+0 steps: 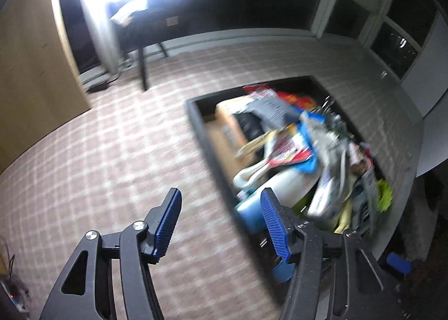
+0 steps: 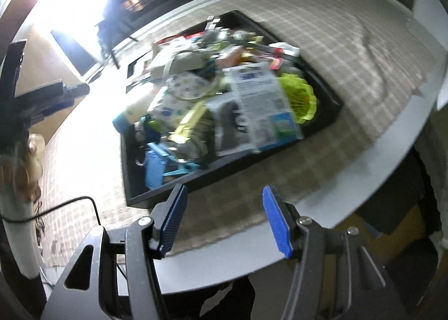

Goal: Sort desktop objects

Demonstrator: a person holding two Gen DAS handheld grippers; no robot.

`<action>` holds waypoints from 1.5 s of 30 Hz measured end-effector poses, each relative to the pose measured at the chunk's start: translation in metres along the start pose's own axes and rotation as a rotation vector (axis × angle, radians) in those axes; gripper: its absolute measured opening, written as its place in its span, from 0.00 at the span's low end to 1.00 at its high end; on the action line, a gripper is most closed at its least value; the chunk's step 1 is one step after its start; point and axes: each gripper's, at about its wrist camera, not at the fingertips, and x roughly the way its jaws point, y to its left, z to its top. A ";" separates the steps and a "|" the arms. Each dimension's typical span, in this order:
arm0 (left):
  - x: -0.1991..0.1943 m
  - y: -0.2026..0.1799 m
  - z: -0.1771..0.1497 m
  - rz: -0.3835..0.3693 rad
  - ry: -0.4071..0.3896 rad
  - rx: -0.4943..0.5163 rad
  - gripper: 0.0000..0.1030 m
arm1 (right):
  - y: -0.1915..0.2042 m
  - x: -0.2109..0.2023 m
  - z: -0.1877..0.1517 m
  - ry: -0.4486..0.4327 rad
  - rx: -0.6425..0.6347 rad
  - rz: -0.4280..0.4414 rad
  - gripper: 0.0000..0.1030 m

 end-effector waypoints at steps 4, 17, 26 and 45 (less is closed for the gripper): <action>-0.017 0.025 -0.034 0.039 -0.018 -0.031 0.66 | 0.029 0.010 0.000 0.017 -0.056 0.006 0.57; -0.053 0.110 -0.100 0.118 -0.029 -0.128 0.68 | 0.146 0.053 -0.007 0.094 -0.213 0.044 0.62; -0.065 0.171 -0.133 0.173 -0.025 -0.217 0.73 | 0.230 0.070 -0.016 0.080 -0.332 0.081 0.62; -0.033 0.258 -0.166 0.208 0.024 -0.345 0.73 | 0.325 0.120 -0.033 0.053 -0.424 0.098 0.63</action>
